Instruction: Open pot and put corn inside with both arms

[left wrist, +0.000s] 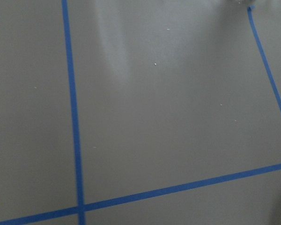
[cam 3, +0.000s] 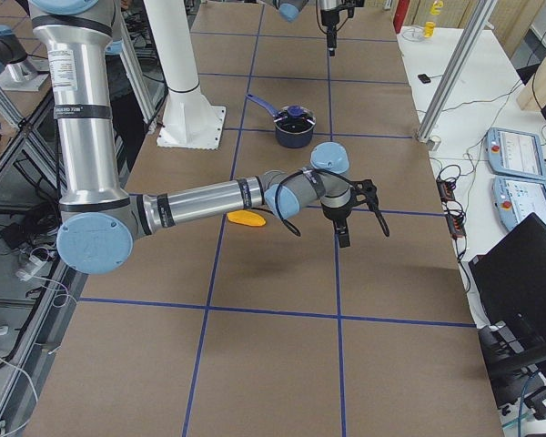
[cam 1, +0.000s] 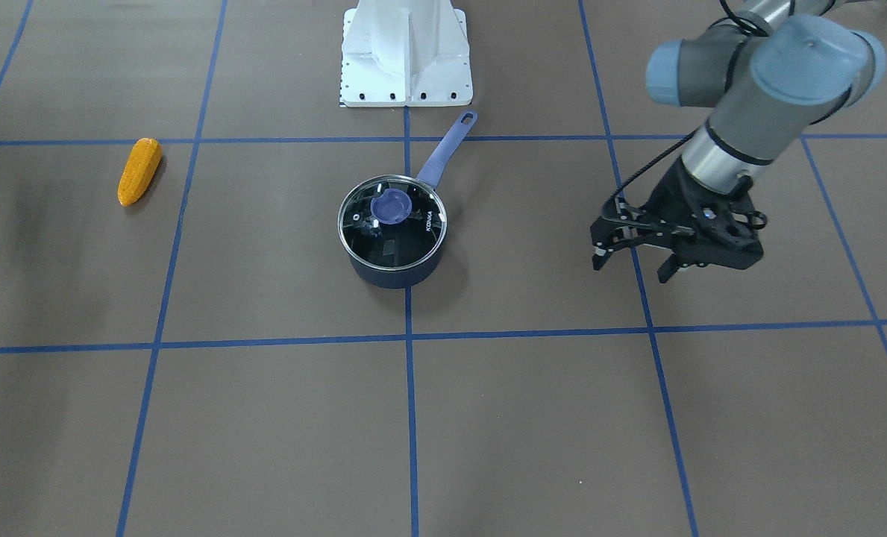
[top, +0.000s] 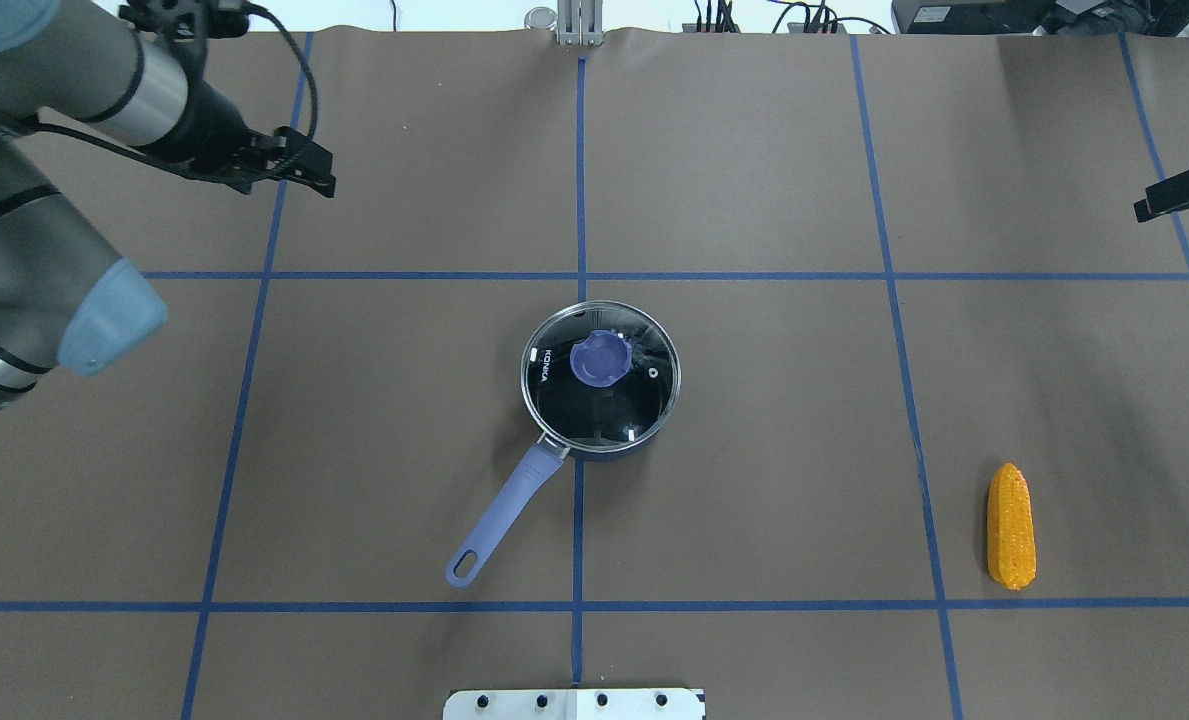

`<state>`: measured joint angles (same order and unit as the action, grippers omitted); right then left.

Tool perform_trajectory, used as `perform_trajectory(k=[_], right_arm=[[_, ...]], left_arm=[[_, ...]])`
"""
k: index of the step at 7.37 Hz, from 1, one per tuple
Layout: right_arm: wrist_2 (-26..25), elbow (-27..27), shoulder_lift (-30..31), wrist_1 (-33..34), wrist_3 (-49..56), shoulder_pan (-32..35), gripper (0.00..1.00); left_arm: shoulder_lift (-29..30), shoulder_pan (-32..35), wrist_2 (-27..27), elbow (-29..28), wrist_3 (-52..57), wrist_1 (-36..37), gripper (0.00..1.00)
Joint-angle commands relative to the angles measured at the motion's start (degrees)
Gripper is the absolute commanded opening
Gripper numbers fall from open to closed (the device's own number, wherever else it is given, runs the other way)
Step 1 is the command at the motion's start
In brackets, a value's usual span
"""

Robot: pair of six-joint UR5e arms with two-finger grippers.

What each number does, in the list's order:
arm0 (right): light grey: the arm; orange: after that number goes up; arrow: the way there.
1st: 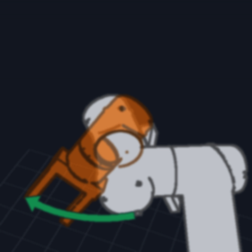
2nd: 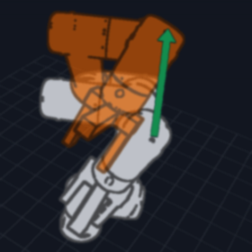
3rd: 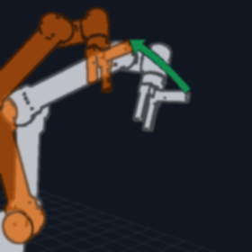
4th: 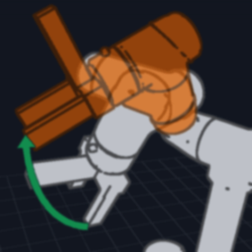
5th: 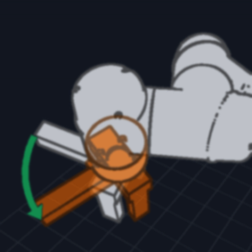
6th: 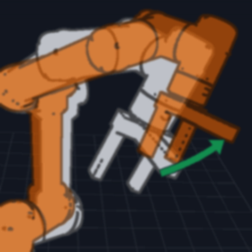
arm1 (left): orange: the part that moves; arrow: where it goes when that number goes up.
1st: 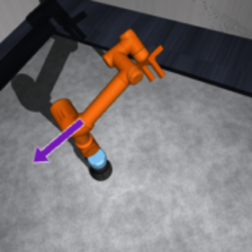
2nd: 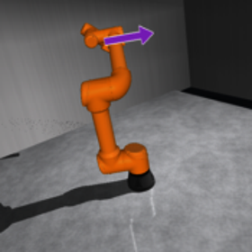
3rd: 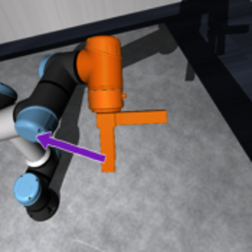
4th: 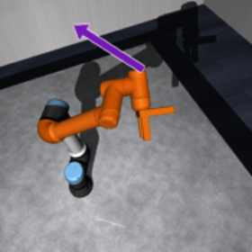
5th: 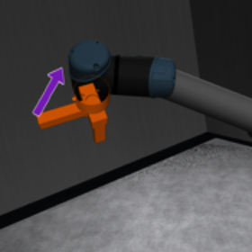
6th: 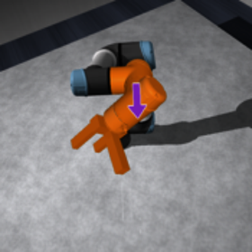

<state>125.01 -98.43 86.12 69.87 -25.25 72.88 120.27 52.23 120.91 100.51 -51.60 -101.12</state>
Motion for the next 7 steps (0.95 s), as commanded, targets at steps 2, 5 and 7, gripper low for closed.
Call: perform_trajectory(k=[2, 5, 7], right_arm=[[-0.1, 0.2, 0.1, 0.0, -0.2, -0.1, 1.00], [-0.2, 0.3, 0.0, 0.0, -0.2, -0.1, 1.00], [-0.2, 0.3, 0.0, 0.0, -0.2, -0.1, 1.00]], left_arm=[[14.1, -12.8, -9.2, -0.1, -11.1, 15.5, 0.99], [23.1, -19.4, -13.0, -7.5, -19.7, 19.1, 0.98], [26.2, -21.6, -14.7, -12.6, -23.2, 18.7, 0.98]])
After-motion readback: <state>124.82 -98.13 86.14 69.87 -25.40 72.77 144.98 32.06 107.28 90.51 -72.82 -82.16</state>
